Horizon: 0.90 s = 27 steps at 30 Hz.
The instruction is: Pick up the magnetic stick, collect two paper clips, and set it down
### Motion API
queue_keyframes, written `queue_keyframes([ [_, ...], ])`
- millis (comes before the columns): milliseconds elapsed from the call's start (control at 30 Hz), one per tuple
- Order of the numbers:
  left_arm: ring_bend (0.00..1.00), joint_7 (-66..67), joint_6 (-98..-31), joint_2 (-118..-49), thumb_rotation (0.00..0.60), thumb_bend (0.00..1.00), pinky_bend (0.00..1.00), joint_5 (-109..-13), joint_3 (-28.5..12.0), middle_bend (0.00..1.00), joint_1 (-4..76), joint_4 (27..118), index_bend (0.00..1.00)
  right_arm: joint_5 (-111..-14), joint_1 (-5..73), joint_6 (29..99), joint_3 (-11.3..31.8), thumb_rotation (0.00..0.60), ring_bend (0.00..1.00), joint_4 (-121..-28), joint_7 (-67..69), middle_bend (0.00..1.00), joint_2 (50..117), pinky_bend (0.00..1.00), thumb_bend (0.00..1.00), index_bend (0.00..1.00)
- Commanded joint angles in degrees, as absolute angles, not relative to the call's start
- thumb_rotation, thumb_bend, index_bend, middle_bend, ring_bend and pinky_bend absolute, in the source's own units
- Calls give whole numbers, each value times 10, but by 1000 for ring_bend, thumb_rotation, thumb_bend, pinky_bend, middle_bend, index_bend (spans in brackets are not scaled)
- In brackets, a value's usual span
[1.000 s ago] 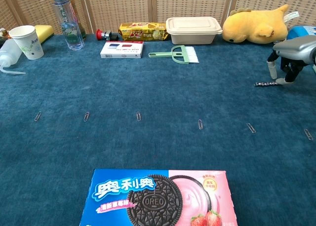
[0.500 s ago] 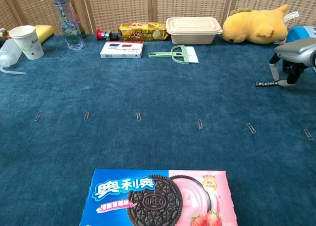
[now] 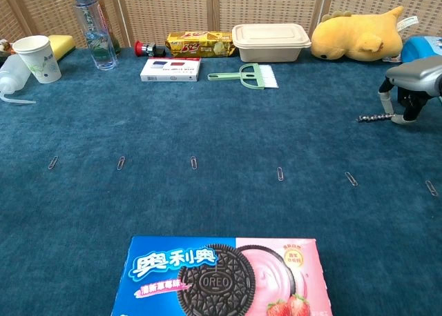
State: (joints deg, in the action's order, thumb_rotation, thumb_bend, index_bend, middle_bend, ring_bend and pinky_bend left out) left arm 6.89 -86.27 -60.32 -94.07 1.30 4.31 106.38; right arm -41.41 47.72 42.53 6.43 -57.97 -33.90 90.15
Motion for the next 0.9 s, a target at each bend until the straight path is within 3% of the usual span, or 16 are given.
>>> queue_keyframes([
  [33, 305, 67, -864, -603, 441, 203, 237, -940, 13, 328, 42, 1063, 220, -412, 479, 424, 65, 600, 954, -579, -343, 885, 904, 1000, 398, 506],
  [900, 304, 57, -864, -605, 443, 202, 237, -937, 14, 328, 40, 1052, 215, -360, 492, 427, 73, 600, 954, -585, -392, 885, 911, 1000, 400, 621],
])
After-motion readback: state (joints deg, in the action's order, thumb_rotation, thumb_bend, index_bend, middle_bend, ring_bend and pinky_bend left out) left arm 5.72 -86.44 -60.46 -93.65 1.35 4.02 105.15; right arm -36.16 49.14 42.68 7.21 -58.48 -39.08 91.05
